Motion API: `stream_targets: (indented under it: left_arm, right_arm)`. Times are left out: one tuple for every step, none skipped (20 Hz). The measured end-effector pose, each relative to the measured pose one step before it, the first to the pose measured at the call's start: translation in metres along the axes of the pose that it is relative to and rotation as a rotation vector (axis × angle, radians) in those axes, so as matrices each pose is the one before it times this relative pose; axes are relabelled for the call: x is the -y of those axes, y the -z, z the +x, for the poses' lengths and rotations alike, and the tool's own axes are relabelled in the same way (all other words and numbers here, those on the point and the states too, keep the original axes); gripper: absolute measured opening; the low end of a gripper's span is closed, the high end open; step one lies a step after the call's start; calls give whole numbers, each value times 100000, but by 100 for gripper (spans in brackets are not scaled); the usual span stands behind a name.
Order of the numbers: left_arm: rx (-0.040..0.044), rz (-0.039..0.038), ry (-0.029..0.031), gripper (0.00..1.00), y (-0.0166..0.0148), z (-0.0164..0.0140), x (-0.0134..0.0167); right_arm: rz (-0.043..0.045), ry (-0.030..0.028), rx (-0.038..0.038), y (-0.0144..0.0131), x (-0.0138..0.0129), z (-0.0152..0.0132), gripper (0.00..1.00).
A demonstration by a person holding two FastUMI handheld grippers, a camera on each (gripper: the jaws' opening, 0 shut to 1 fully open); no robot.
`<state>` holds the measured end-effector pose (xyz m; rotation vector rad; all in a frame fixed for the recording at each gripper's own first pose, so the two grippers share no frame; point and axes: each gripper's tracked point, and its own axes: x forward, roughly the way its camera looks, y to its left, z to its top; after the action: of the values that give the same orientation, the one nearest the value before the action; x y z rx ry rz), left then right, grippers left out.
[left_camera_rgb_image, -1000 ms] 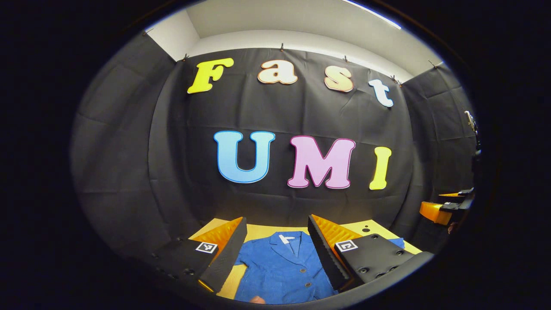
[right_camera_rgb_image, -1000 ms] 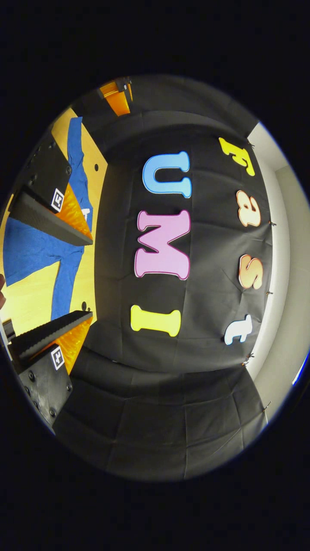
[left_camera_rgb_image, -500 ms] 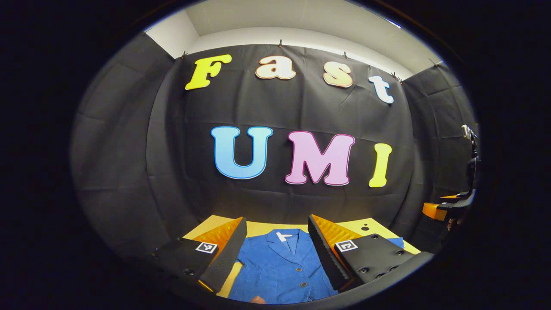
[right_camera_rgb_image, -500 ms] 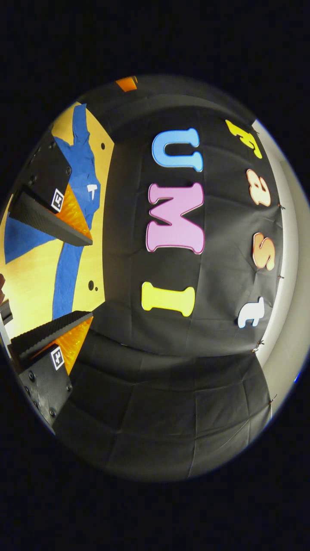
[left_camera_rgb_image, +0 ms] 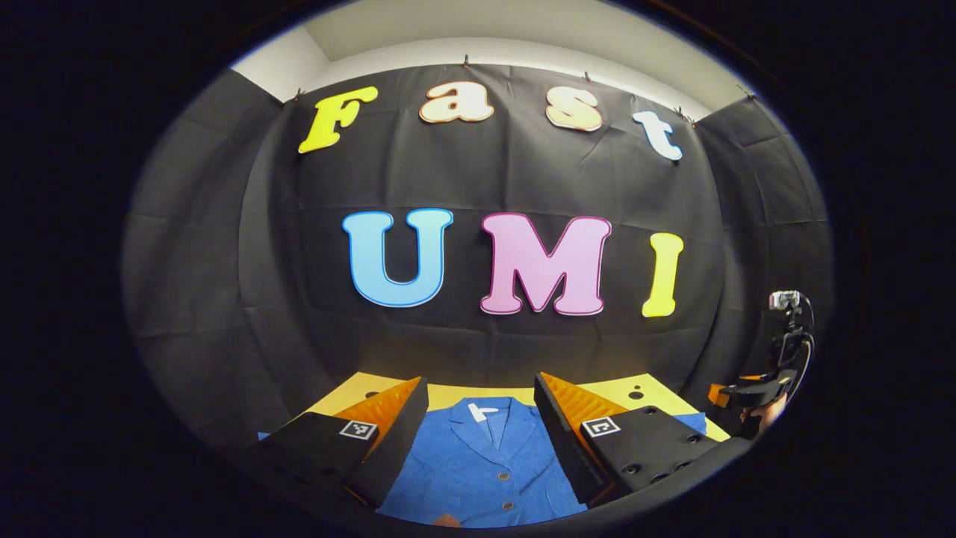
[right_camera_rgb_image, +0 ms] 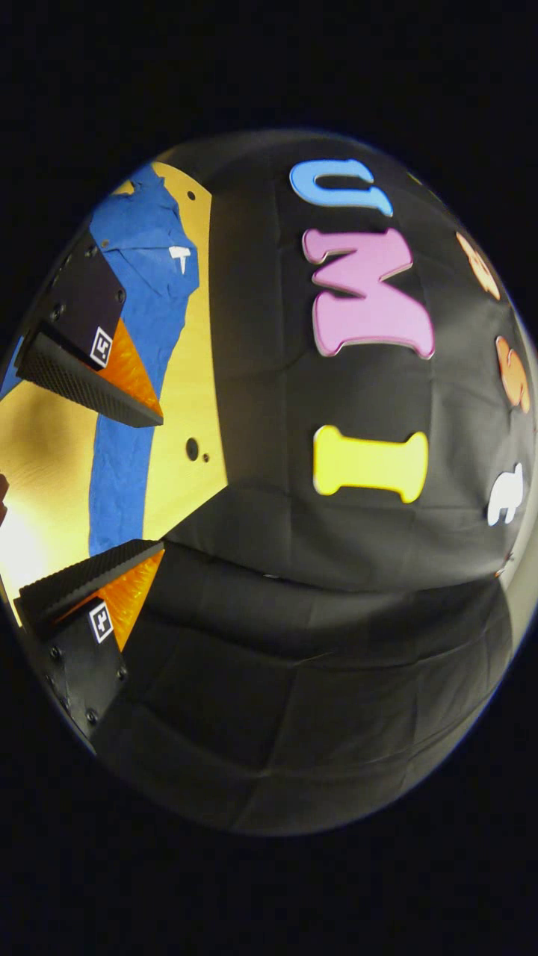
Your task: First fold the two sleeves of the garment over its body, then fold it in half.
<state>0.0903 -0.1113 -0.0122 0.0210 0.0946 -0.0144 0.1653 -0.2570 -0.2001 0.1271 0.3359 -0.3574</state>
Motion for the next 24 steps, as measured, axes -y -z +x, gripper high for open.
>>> stream_targets:
  left_arm:
    - [-2180, 27, -95, 82, 283, 775, 774]
    - [-1166, -513, 170, 82, 123, 748, 768]
    - [-296, -708, 486, 82, -147, 522, 754]
    - [-390, -293, 295, 82, 85, 484, 688]
    - [-372, 295, 104, 82, -112, 531, 577]
    - [-229, 859, 268, 82, 137, 473, 565]
    - [-459, 1245, 362, 82, 4, 375, 578]
    - [-888, 1691, 485, 82, 111, 467, 522]
    - [-760, 1513, 207, 82, 0, 251, 462]
    - [-289, 1242, -33, 82, -31, 238, 264]
    - [105, 838, 285, 82, -223, 145, 354]
    - [349, 443, 505, 82, -135, 251, 328]
    - [265, 427, 840, 82, -156, 242, 328]
    - [-198, 803, 592, 82, 190, 245, 329]
    - [-501, 1075, 158, 82, 69, 271, 134]
    - [-434, 984, -385, 82, 184, 90, -52]
    - [-93, 453, -340, 81, -84, 43, -31]
    - [328, 36, 448, 82, -1, -181, 86]
    - [808, 15, 467, 82, -245, -259, 65]
    - [824, 392, 509, 82, -53, -87, 16]
    - [431, 717, 111, 82, -84, -191, -134]
    - [29, 649, -203, 82, 124, -68, -225]
    - [-180, 278, -292, 82, 6, -185, -320]
    - [107, -131, -264, 82, 91, -251, -366]
  right_arm:
    - [1929, 2998, -4127, 1335, 1278, 1824, 97]
    - [1739, 2176, -3793, 1202, 1205, 1818, 97]
    - [1086, 1526, -2443, 1058, 846, 1800, 97]
    - [-111, 1737, -4122, 1367, 813, 1511, 97]
    - [-50, 1219, -5018, 1643, 843, 1722, 96]
    - [514, 514, -7006, 2067, 250, 1726, 97]
    - [1269, 1093, -4373, 1237, 278, 1440, 98]
    - [2295, 618, -3275, 833, 233, 1026, 99]
    - [2437, 70, -2839, 656, 500, 547, 98]
    - [1617, 482, -2530, 613, 410, 557, 99]
    - [901, 267, -1561, 383, 314, 225, 98]
    - [-131, -153, -1944, 343, -207, 216, 98]
    - [-622, -323, -1918, 238, -20, 201, 98]
    - [-236, -562, -2796, 749, -40, 366, 88]
    - [-1657, 1160, 1645, -9, 288, 302, 88]
    - [-646, 364, 2409, -641, 79, 663, 94]
    - [-1005, -290, -2307, 632, -179, -252, 78]
    - [247, -518, 45, -170, -201, 6, 63]
    - [1759, -530, -829, -190, -20, 296, 45]
    - [2779, -757, -1684, -95, -234, -86, 28]
    - [1752, -562, 252, -296, -91, 180, 11]
    - [933, -530, -478, -18, -14, -166, 10]
    - [103, -202, 108, 58, 80, -32, 6]
    - [-421, -43, 576, -111, -55, -306, 6]
